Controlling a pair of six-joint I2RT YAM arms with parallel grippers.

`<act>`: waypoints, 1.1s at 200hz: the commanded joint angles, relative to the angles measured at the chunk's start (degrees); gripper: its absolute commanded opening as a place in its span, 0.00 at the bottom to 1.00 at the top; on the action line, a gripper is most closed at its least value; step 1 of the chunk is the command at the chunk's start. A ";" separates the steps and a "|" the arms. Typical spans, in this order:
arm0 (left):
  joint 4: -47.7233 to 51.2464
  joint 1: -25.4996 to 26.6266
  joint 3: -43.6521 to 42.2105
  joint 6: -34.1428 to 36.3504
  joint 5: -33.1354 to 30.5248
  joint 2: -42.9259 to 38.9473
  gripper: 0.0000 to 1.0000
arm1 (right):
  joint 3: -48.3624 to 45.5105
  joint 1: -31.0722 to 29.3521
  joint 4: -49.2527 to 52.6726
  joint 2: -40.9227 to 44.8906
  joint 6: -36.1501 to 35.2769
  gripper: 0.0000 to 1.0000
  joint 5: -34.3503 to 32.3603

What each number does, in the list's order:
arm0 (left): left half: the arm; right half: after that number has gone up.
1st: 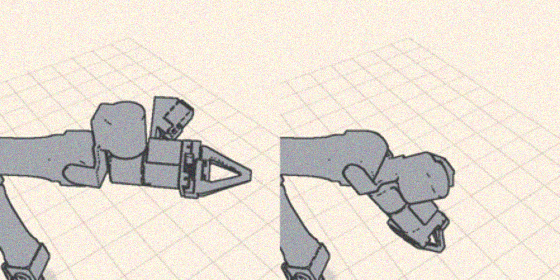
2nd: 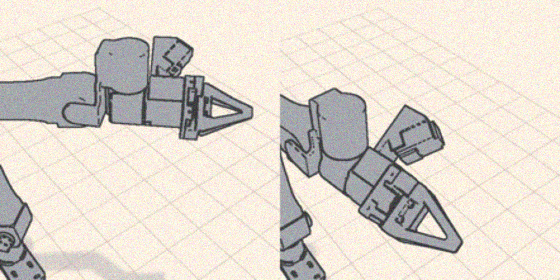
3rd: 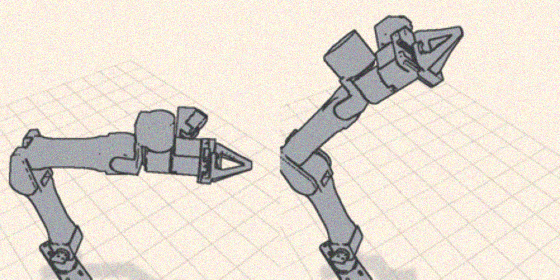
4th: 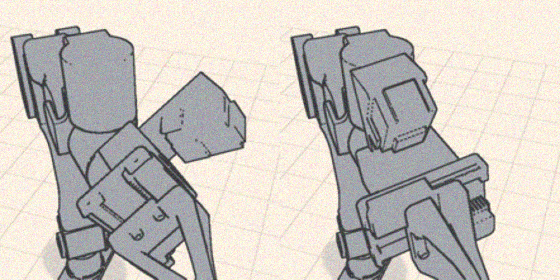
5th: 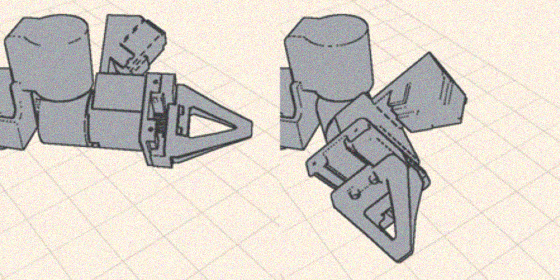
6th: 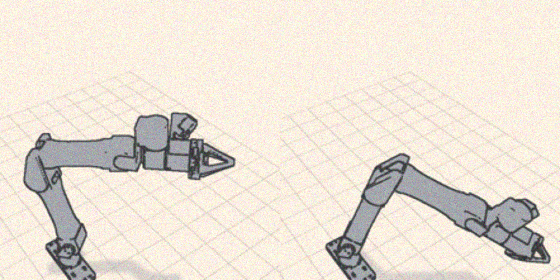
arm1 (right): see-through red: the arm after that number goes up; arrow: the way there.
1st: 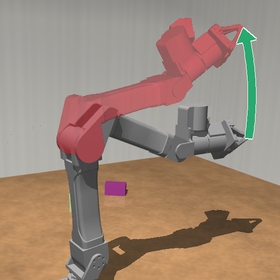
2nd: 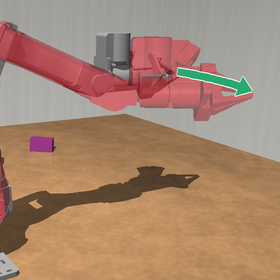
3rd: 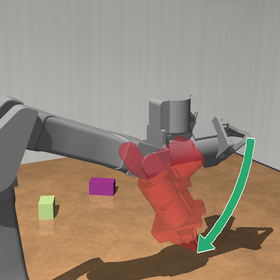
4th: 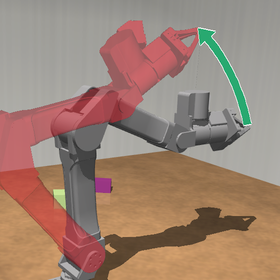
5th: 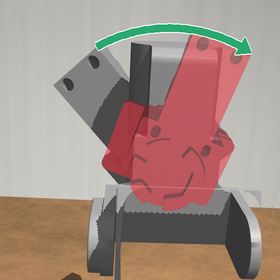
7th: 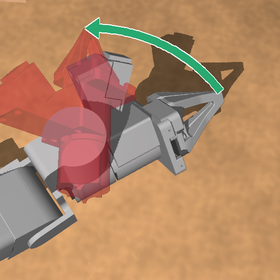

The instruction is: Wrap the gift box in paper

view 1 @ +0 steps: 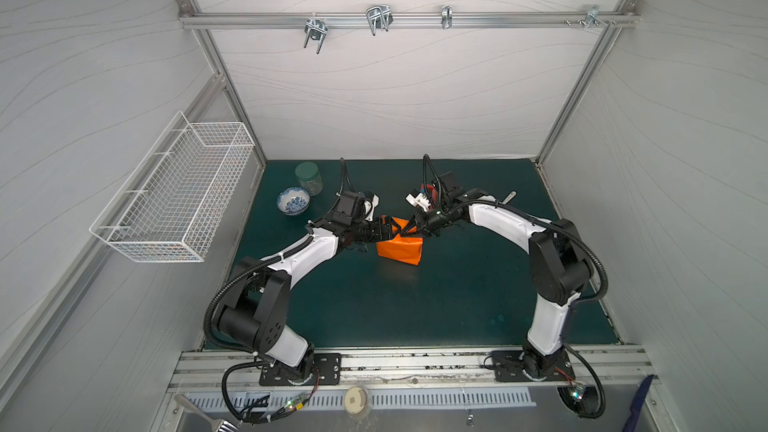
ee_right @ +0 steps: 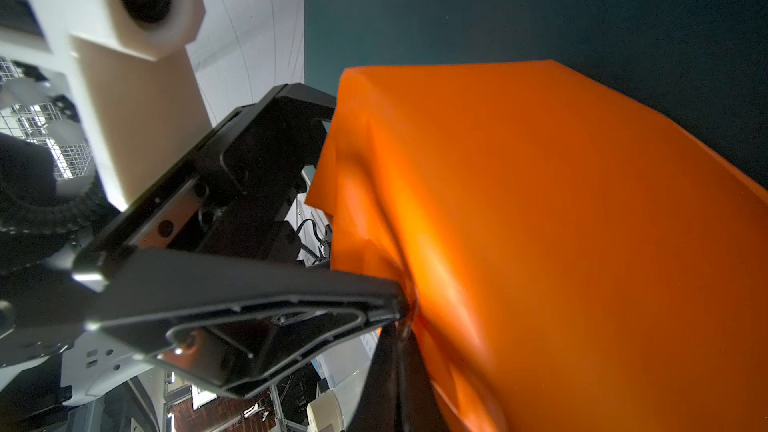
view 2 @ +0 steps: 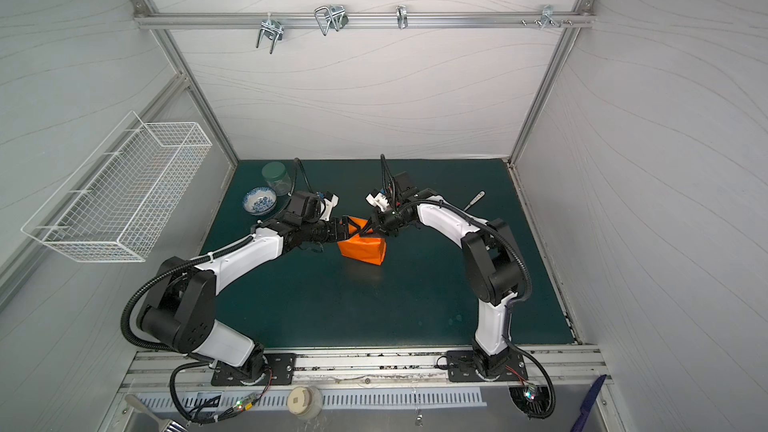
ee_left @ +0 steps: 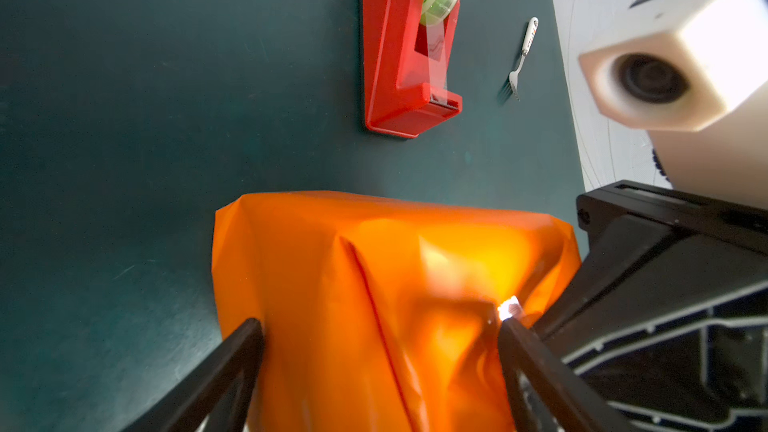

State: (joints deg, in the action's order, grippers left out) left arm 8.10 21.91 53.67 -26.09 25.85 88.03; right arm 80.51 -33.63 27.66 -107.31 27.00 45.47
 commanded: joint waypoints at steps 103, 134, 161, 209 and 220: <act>3.72 0.32 -0.30 2.83 -2.78 4.07 0.84 | 1.03 -0.12 4.86 -2.05 -1.77 0.04 -4.40; 4.62 0.41 -1.42 3.59 -4.16 3.65 0.84 | 1.94 -0.05 5.38 -1.65 -1.69 0.15 -4.47; 5.01 0.41 -2.20 3.83 -5.17 3.55 0.84 | 2.81 -0.07 6.39 -0.94 -1.51 0.26 -4.79; 4.82 0.41 -2.83 4.03 -5.81 3.47 0.83 | 3.77 -0.25 8.05 0.74 -1.55 0.35 -5.80; 4.74 0.41 -2.82 4.02 -5.88 3.40 0.83 | 3.69 -0.30 8.30 1.25 -1.58 0.36 -5.85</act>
State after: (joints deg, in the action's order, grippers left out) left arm 5.56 21.89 53.43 -24.36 24.36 89.41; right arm 84.16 -33.85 30.94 -107.31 26.33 43.38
